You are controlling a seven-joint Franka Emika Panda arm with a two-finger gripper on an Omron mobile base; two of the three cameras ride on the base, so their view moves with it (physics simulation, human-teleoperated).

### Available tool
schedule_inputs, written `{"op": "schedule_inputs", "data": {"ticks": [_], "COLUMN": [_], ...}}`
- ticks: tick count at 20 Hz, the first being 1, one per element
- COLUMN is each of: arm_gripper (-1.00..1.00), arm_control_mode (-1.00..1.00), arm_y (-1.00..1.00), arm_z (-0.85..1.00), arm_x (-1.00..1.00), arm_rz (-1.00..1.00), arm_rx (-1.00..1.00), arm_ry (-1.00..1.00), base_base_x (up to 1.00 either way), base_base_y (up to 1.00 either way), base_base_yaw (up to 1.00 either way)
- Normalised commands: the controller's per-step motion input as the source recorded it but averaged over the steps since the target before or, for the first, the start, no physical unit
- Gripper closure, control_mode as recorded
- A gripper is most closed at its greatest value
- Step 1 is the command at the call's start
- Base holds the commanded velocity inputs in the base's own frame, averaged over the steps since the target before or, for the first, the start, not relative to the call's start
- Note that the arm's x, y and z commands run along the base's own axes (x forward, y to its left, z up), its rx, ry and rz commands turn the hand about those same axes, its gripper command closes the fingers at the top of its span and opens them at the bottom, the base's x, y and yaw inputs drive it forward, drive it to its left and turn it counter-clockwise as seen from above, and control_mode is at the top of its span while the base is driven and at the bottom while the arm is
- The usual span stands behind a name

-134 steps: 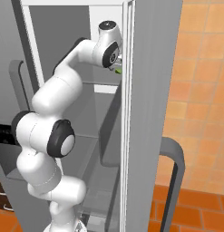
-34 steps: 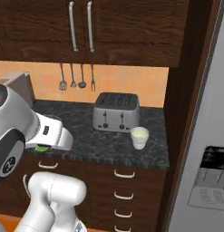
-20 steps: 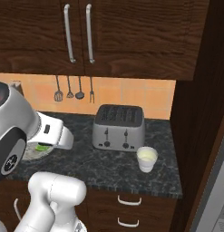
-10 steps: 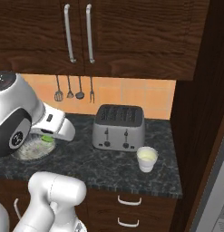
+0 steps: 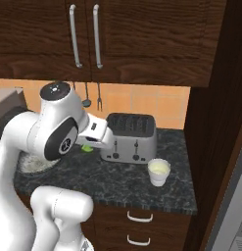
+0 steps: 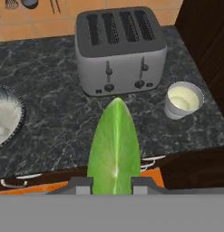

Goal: Grab a lemon wedge from the fridge and one ice cube from the ice bowl, and put them in the glass of lemonade.

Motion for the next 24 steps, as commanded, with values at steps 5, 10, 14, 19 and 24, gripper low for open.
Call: {"op": "schedule_inputs", "data": {"ticks": [5,10,14,19,24], "arm_gripper": [1.0,1.0,1.0,1.0,1.0], "arm_control_mode": [-1.0,-1.0,-1.0,-1.0,-1.0], "arm_y": [-0.76,-0.54,-0.44,-0.3,-0.4], "arm_z": [-0.14,-0.61,-0.59,-0.41,-0.27], "arm_x": [0.15,0.0,0.03,0.56,0.52], "arm_rz": [-0.3,-0.23,-0.2,-0.1,-0.05], "arm_rx": [0.01,0.04,0.0,0.0,0.02], "arm_ry": [0.2,0.0,0.0,0.0,0.0], "base_base_x": [0.0,0.0,0.0,0.0,0.0], "base_base_y": [0.0,0.0,0.0,0.0,0.0], "base_base_yaw": [0.0,0.0,0.0,0.0,0.0]}}
